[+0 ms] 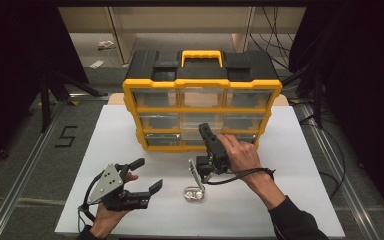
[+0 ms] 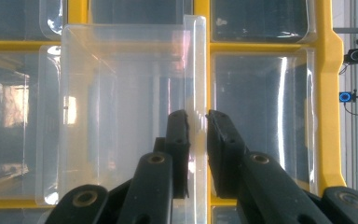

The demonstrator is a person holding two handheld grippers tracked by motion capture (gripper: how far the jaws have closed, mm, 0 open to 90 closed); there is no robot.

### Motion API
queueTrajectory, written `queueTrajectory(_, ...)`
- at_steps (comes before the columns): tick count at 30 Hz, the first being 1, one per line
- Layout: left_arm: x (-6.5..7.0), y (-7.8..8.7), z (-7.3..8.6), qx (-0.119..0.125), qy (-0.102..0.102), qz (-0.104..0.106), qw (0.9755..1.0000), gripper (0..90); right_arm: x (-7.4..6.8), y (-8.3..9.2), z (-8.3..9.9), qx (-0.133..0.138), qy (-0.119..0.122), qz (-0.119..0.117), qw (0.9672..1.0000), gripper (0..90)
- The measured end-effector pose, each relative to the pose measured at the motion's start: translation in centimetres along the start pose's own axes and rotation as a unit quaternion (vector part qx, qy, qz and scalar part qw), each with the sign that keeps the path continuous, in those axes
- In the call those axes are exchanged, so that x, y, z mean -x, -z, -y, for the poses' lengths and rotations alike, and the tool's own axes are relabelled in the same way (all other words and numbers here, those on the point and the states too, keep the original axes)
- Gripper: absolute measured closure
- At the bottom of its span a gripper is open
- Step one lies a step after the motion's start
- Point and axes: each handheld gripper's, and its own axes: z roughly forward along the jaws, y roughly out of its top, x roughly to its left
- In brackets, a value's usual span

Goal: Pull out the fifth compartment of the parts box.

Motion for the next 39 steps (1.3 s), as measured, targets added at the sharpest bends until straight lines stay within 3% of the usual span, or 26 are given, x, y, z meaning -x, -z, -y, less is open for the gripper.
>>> queueTrajectory(39, 0.0, 0.0, 0.0, -0.003, -0.001, -0.001, 1.0, 15.0, -0.1, 2.1, -0.3, 0.015, 0.002, 0.005, 0.9999, 79.8)
